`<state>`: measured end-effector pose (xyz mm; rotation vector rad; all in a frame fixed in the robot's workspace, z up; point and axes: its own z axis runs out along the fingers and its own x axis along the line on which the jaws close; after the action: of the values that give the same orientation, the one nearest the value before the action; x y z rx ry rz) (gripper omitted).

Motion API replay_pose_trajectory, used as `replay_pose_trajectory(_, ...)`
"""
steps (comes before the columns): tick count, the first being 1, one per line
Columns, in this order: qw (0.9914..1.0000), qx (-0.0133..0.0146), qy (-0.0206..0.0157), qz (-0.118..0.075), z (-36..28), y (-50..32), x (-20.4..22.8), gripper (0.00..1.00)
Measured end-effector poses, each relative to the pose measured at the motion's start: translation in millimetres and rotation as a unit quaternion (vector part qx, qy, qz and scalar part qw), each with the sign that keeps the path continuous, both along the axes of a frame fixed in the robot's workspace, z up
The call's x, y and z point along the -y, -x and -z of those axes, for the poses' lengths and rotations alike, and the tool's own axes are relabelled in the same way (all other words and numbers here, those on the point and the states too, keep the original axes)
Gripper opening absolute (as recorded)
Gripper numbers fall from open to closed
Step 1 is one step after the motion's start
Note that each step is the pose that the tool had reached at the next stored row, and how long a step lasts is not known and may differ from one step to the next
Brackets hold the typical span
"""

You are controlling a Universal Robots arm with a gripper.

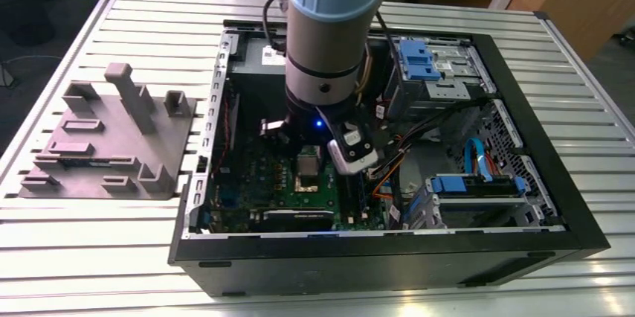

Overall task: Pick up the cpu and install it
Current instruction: 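Place the cpu into insertion slot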

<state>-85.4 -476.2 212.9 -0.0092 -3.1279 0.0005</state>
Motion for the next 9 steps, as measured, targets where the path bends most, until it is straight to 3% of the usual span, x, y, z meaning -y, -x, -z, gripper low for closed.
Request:
replay_pose_trajectory(4,0.99994,-0.0002,0.0001,-0.011,6.7,-0.1,0.9,0.47)
replay_pose_trajectory(9,0.99994,-0.0002,0.0000,-0.011,12.5,0.0,3.0,0.47)
